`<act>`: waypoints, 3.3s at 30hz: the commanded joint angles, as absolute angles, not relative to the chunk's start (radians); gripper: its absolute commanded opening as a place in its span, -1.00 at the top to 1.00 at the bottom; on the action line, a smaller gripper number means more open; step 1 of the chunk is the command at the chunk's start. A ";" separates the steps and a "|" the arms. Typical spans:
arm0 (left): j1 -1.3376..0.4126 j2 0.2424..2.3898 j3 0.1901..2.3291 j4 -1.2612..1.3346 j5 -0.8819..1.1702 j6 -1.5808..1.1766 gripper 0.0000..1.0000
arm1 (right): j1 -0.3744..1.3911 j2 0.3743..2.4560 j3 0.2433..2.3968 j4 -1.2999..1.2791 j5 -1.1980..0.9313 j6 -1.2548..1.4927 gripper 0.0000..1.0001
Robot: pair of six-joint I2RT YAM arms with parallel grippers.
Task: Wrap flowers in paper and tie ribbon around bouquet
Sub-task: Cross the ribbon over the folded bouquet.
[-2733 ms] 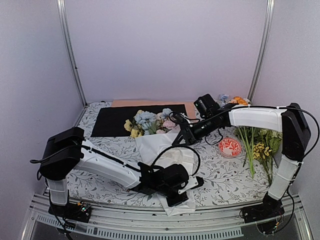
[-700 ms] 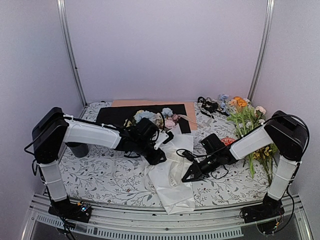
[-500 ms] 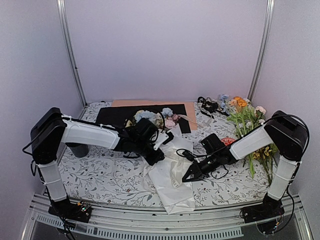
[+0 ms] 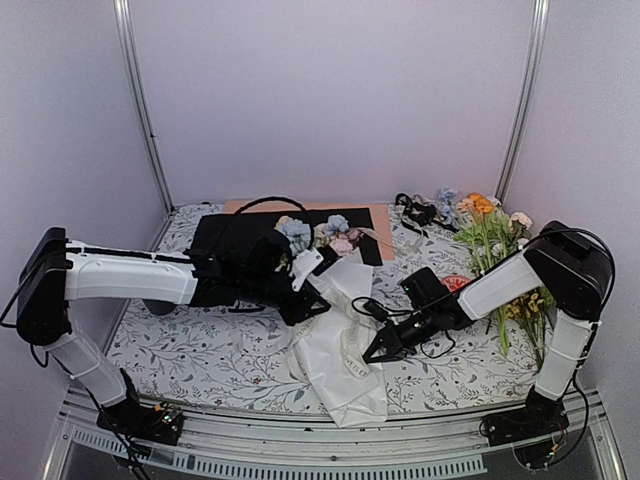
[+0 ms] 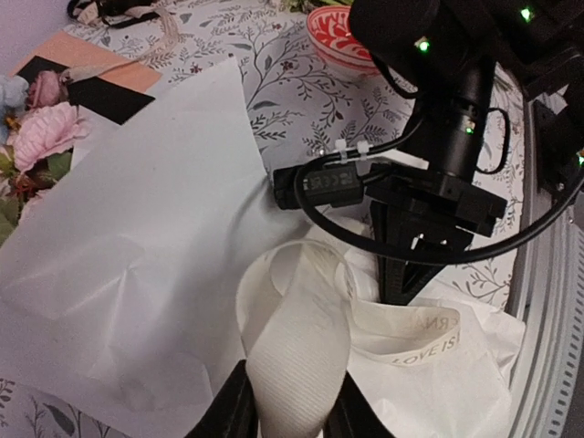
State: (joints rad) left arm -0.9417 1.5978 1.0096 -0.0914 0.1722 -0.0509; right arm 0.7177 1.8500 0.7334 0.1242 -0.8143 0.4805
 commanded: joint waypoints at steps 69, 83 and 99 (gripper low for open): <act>-0.902 1.252 0.570 -0.414 -0.284 -0.770 -0.42 | 0.707 1.900 0.765 0.058 -0.771 0.466 0.84; -0.683 1.465 0.539 -0.305 -0.121 -0.704 -0.41 | 0.708 1.903 0.775 0.049 -0.773 0.463 0.85; -0.761 1.206 0.688 -0.361 -0.217 -0.561 1.00 | 0.709 1.902 0.774 0.043 -0.771 0.459 0.85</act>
